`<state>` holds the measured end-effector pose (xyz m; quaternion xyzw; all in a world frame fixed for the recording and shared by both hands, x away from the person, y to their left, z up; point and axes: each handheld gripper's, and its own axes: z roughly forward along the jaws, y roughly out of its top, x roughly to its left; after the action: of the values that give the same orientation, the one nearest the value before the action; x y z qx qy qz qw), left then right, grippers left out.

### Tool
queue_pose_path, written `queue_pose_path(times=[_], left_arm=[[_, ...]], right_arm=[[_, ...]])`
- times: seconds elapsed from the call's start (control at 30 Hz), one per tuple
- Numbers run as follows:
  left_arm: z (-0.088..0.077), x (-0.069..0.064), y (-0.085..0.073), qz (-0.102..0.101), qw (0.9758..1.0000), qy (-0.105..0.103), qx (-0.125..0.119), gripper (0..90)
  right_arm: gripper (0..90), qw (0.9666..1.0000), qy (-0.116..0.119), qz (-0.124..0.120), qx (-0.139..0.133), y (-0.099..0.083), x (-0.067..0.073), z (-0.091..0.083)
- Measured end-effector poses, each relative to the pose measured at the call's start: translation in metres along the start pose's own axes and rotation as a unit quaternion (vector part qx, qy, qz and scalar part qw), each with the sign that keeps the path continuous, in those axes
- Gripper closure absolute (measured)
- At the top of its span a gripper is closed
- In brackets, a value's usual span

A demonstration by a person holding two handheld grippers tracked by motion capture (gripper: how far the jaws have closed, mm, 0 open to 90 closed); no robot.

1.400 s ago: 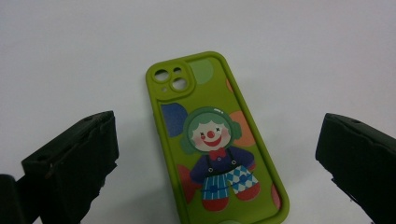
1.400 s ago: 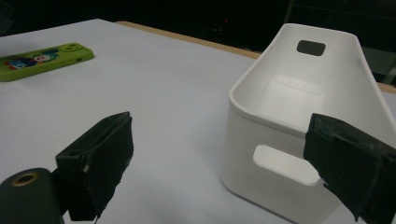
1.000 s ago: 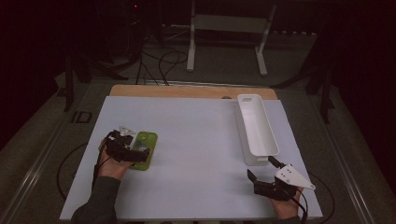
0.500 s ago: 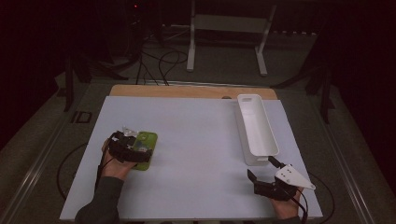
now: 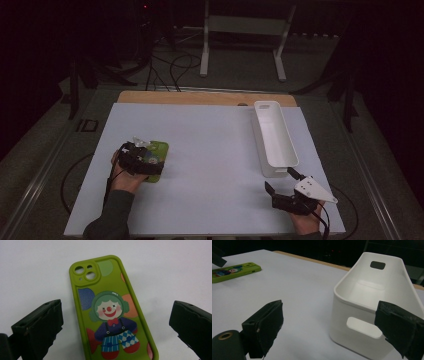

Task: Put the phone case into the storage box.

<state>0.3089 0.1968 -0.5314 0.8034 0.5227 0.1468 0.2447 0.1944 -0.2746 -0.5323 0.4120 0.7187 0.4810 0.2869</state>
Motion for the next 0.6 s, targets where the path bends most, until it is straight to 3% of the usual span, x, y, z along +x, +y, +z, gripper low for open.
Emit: queue_pose_path(times=[0.6], left_arm=[[0.012, -0.003, -0.006, -0.004, 0.9998, 0.005, 0.020, 0.0]], right_arm=[[8.2, 1.0000, -0.001, -0.001, 0.000, 0.000, 0.000, 0.000]])
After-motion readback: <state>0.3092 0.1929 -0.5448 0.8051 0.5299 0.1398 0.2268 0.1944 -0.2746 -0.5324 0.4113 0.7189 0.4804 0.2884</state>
